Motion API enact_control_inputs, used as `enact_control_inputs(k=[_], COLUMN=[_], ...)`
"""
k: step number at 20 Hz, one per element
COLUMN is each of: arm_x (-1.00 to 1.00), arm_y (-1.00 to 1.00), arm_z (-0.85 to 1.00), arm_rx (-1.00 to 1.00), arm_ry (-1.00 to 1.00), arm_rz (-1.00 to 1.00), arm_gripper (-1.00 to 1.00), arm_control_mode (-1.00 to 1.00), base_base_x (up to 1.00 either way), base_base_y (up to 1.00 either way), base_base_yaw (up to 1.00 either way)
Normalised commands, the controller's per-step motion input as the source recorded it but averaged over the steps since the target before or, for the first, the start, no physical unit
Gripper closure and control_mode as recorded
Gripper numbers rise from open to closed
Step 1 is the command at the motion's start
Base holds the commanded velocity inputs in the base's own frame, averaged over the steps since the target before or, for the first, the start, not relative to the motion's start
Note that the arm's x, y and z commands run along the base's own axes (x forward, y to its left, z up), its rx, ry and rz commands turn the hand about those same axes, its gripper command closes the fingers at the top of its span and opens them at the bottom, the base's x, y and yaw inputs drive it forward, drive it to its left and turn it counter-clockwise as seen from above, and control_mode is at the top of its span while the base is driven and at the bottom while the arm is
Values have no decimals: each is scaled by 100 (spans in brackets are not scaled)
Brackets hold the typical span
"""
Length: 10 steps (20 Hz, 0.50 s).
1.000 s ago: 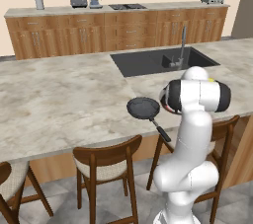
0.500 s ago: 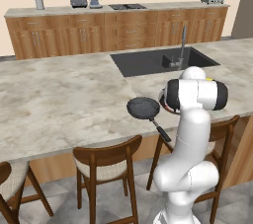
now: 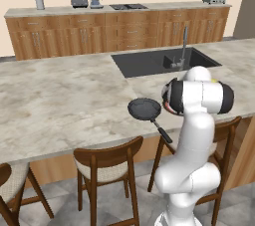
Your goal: Pick up the pan with the steak in it and place it on the dining table. Then place the steak on the plate.
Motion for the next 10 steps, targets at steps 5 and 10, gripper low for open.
enact_control_inputs(k=[5, 10], arm_x=[-5, -43], arm_y=[5, 47], arm_z=[62, 75], arm_rx=[1, -1], arm_ry=[0, -2], arm_rz=[0, 7], arm_gripper=[-100, -100], arm_control_mode=[-100, -100], base_base_x=[0, 0], base_base_y=[0, 0], base_base_yaw=[0, 0])
